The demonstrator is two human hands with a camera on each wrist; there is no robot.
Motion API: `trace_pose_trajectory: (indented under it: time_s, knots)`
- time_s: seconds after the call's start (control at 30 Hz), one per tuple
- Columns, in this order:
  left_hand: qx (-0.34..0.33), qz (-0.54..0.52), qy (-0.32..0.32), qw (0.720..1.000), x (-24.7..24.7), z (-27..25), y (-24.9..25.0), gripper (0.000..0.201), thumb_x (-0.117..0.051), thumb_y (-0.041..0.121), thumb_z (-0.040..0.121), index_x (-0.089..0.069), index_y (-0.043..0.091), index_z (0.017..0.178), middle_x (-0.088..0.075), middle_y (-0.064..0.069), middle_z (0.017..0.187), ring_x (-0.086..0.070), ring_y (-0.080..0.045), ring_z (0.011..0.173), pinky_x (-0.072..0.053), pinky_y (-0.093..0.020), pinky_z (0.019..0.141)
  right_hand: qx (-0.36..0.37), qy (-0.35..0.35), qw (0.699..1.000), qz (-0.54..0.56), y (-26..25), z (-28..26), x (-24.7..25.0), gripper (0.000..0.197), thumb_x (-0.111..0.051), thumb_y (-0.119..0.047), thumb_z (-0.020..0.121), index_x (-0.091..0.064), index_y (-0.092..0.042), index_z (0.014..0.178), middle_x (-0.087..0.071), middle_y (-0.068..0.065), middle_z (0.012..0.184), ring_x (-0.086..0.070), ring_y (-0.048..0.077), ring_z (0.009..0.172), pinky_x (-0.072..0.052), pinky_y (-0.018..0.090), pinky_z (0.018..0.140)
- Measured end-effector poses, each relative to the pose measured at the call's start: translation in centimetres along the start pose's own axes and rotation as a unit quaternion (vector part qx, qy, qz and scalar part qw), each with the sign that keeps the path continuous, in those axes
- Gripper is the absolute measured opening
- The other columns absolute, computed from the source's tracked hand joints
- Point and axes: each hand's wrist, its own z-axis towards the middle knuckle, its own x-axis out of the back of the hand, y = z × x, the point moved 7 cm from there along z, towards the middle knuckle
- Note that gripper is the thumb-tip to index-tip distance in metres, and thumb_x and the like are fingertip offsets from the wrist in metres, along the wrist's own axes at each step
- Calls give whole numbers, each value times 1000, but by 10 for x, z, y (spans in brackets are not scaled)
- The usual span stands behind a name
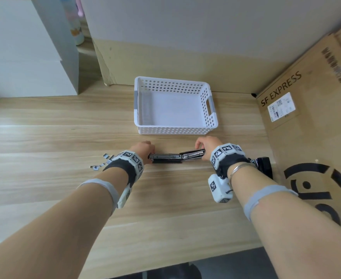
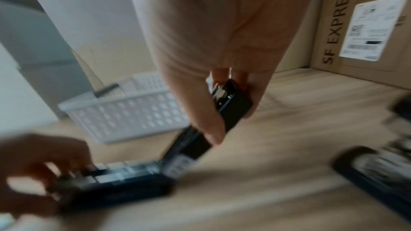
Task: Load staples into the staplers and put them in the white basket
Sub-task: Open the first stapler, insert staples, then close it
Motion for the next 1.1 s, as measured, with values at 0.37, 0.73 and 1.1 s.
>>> trace_pose_trajectory:
  time_s: [0.37,0.73,1.1]
  knots:
    - [21,-58,62,996,29,-23,-51,41,-63,8,83,-55,15,123,-57,-6,122,-58,-21,106,-47,-29,96,29,6,1000,11,-25,8,-17,46,-73,-14,79,-55,-19,121,-60,3,121,-59,21,110,-48,31,89]
    - [-19,8,-2,1000,1,-34,-50,34,-70,21,78,-61,12,110,-58,-9,114,-56,-27,105,-45,-34,86,51,38,998,28,-72,13,-36,25,-61,-14,88,-60,-20,113,-61,2,118,-53,24,116,-47,32,92]
    - [-9,-69,55,996,16,-28,-34,24,-55,17,86,-57,14,109,-66,-7,105,-62,-26,96,-50,-33,83,117,72,985,104,-95,13,-29,20,-60,-11,87,-67,-19,103,-68,-2,107,-61,17,102,-49,28,87]
